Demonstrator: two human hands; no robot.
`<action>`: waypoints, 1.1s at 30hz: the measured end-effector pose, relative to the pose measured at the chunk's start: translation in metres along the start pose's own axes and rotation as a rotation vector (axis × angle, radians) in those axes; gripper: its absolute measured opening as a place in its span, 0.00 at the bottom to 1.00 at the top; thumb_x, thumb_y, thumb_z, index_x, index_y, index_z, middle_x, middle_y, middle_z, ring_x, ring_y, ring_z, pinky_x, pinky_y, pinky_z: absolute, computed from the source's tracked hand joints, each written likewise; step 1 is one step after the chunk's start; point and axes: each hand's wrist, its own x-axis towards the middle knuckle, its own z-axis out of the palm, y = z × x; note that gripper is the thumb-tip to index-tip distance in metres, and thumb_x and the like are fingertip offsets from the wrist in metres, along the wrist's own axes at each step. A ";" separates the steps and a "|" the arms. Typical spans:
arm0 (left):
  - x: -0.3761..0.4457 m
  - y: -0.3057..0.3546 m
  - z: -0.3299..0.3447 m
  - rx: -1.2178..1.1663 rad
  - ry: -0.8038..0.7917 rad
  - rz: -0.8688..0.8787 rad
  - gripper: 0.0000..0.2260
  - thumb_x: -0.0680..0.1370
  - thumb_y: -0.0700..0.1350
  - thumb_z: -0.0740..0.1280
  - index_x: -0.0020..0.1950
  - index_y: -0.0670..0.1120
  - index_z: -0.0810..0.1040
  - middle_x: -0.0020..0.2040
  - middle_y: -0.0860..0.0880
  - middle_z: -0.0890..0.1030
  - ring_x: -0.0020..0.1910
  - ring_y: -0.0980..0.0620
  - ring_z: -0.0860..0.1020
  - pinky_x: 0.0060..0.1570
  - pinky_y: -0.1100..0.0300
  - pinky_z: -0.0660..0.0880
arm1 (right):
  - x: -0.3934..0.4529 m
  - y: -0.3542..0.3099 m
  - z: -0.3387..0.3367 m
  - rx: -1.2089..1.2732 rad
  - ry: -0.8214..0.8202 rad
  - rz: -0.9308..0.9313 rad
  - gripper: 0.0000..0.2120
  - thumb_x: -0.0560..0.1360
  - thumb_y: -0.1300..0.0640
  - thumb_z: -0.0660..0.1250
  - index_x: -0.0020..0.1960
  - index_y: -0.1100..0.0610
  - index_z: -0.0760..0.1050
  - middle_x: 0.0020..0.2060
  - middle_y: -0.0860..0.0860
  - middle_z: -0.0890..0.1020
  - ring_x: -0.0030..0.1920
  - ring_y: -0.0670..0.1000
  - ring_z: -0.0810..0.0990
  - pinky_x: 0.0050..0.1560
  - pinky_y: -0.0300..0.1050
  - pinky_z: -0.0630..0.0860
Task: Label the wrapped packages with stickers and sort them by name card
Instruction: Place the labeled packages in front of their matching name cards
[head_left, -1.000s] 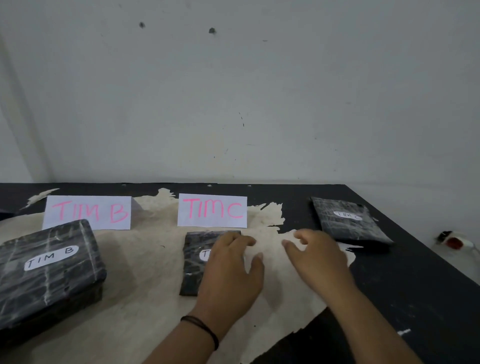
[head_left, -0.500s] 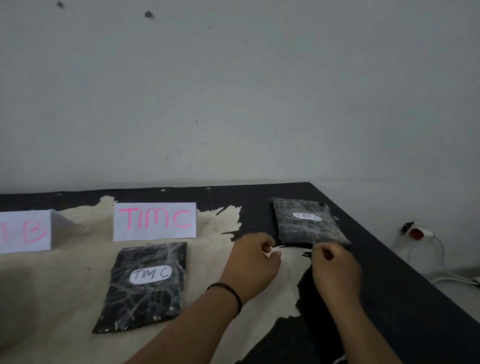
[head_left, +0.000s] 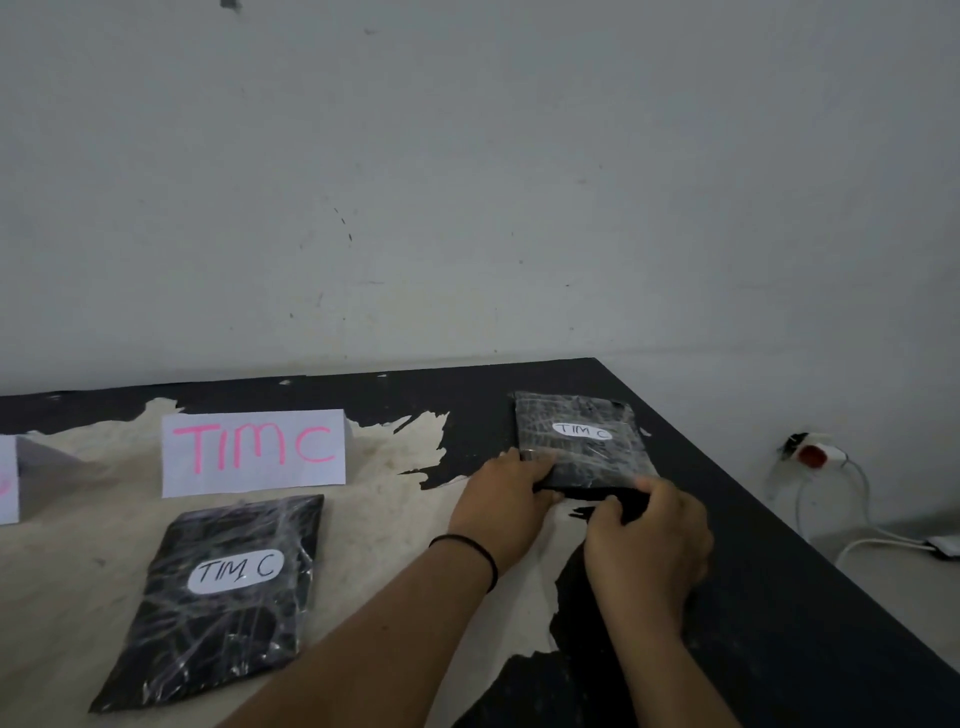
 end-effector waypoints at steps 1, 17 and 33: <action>-0.001 -0.001 0.000 -0.016 0.027 0.010 0.18 0.78 0.49 0.64 0.68 0.51 0.72 0.63 0.43 0.76 0.61 0.45 0.73 0.63 0.54 0.70 | 0.000 -0.001 0.000 0.020 0.019 0.001 0.16 0.75 0.56 0.64 0.62 0.55 0.71 0.64 0.56 0.69 0.66 0.58 0.65 0.65 0.54 0.62; -0.103 -0.015 -0.068 -0.261 0.316 0.021 0.17 0.76 0.47 0.68 0.65 0.46 0.76 0.58 0.51 0.79 0.56 0.55 0.76 0.58 0.70 0.70 | -0.028 -0.020 -0.020 0.730 -0.442 0.186 0.30 0.77 0.34 0.48 0.54 0.54 0.79 0.45 0.54 0.83 0.44 0.55 0.81 0.45 0.52 0.76; -0.284 -0.059 -0.158 -0.775 0.285 -0.528 0.06 0.75 0.49 0.68 0.49 0.49 0.77 0.40 0.49 0.82 0.35 0.54 0.79 0.35 0.60 0.75 | -0.199 -0.043 -0.075 0.752 -0.969 0.148 0.10 0.77 0.66 0.60 0.54 0.58 0.77 0.42 0.56 0.86 0.38 0.54 0.84 0.33 0.45 0.78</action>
